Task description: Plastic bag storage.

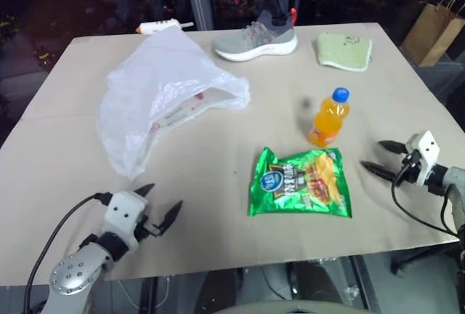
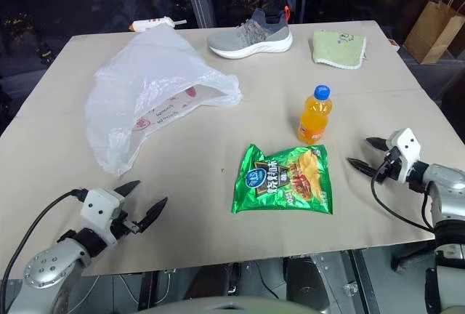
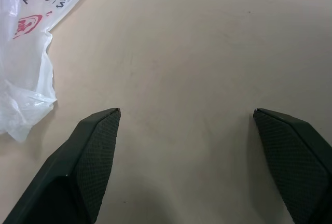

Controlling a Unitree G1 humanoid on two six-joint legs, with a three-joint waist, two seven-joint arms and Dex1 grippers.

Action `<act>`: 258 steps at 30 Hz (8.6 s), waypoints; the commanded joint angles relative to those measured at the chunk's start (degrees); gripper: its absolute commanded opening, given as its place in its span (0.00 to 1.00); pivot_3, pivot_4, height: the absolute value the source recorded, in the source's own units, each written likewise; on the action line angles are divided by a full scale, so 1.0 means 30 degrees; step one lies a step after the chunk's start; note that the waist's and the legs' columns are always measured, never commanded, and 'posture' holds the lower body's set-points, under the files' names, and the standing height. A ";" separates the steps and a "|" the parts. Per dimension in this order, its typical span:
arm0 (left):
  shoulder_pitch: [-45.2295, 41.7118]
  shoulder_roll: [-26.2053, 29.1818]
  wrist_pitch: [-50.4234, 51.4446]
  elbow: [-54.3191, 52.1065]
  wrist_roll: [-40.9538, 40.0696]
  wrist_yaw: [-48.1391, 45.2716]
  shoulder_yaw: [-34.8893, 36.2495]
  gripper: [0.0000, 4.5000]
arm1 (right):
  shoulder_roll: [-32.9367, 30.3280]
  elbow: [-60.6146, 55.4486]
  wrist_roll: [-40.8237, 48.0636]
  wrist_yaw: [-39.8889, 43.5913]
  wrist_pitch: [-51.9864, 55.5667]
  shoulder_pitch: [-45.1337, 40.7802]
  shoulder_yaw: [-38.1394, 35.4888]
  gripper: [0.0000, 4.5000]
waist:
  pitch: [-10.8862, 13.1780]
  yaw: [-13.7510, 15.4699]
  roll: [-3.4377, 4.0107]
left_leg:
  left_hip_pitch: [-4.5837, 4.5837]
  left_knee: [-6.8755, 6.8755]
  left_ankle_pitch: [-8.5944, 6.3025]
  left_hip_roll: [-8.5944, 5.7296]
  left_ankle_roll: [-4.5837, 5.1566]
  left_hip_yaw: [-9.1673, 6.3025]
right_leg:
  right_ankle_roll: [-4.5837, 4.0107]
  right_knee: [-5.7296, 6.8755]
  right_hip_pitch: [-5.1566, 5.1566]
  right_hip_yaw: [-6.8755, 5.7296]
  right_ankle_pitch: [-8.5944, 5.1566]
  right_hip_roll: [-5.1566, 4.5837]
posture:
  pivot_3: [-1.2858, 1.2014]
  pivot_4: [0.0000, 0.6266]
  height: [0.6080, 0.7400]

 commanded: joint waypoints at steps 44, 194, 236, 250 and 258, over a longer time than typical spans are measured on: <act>-0.3335 -0.0512 0.4016 -0.0272 -0.2316 0.3735 0.4327 0.95 | -0.1109 -2.1558 1.0475 -0.1937 1.3406 0.2235 -0.0313 1.00 | 0.0080 0.0126 -0.0287 | -0.0067 0.0079 -0.0001 0.0011 -0.0001 -0.0083 | 0.0002 0.0016 -0.0014 -0.0070 0.0001 0.0017 | 0.52 0.24 1.00; -1.0521 0.0730 1.3234 -0.4289 -1.7125 -0.1562 -0.2768 0.00 | 1.5644 -0.7223 2.1952 -1.9843 2.1669 -0.6939 0.0483 0.01 | 0.0126 -0.0049 -0.0196 | -0.0358 0.0180 0.0001 -0.0016 -0.0003 -0.0362 | -0.0019 0.0101 -0.0180 -0.0323 0.0003 0.0021 | 0.52 0.24 1.00; -0.7093 0.0336 1.2013 -0.1899 -2.5275 0.3650 0.6380 0.00 | 0.9079 -1.0691 0.6798 -0.9757 1.7409 -0.6690 0.3886 0.99 | 0.0131 -0.0001 -0.0206 | -0.0381 0.0197 0.0003 -0.0024 -0.0007 -0.0326 | -0.0043 0.0242 -0.0274 -0.0282 -0.0014 0.0008 | 0.52 0.24 1.00; -0.6427 0.0007 1.1804 0.0362 -2.3232 0.2826 0.5861 0.00 | 1.1616 -0.7853 0.4530 -0.7587 1.8285 -0.8255 0.6961 0.99 | 0.0132 -0.0005 -0.0206 | -0.0381 0.0189 0.0004 -0.0024 -0.0011 -0.0326 | -0.0049 0.0239 -0.0282 -0.0281 -0.0014 0.0010 | 0.52 0.24 1.00; -0.6467 -0.0150 1.2077 0.0840 -2.2633 0.2306 0.5696 0.00 | 1.2635 -0.6073 0.1383 -0.8674 1.5520 -1.0087 0.7783 0.99 | 0.0135 -0.0061 -0.0206 | -0.0378 0.0188 0.0006 -0.0023 -0.0015 -0.0318 | -0.0049 0.0248 -0.0293 -0.0277 -0.0013 0.0012 | 0.52 0.24 1.00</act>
